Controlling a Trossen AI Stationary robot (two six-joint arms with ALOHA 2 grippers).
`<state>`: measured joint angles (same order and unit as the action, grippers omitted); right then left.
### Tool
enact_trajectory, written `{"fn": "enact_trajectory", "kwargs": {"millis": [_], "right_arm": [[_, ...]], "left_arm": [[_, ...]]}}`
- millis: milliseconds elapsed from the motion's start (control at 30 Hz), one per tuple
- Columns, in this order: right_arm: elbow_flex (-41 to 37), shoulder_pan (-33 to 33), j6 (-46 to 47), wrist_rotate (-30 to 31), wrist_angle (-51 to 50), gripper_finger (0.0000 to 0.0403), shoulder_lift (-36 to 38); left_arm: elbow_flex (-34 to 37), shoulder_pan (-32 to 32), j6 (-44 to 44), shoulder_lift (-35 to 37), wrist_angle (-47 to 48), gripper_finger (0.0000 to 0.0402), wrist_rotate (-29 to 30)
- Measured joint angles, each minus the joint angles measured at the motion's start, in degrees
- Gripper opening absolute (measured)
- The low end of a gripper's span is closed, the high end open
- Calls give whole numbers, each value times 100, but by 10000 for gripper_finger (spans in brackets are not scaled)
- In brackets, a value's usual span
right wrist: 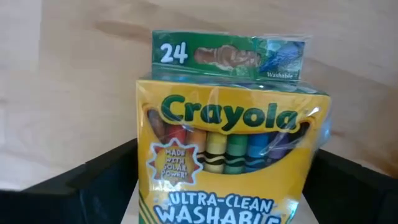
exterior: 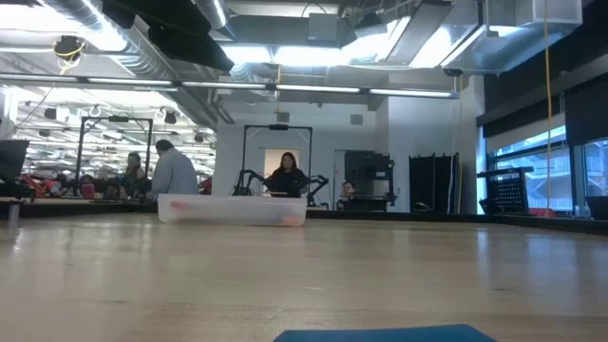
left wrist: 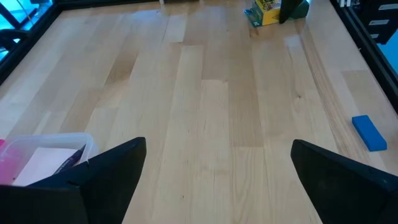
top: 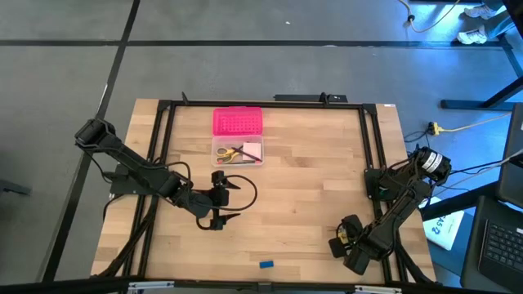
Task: Pack school essentials
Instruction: Put the yellow crayon box into the pink supply box
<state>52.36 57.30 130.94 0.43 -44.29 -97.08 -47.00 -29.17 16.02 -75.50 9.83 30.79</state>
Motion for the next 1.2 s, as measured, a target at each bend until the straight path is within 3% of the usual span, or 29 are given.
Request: {"fn": "enact_trajectory", "kwargs": {"millis": [167,700,900,1200], "right_arm": [[0,0,-120,8,72,393,0],[11,-30,-130,-9,411,332,0],[11,-308,-720,-25,382,330,0],[105,-1153,-2452,135,369,330,-9]], "left_arm": [[0,0,-1,0,-1,396,0],[0,1,-1,0,0,396,0],[0,2,-1,0,-1,396,0],[-2,2,-1,0,-1,396,0]]}}
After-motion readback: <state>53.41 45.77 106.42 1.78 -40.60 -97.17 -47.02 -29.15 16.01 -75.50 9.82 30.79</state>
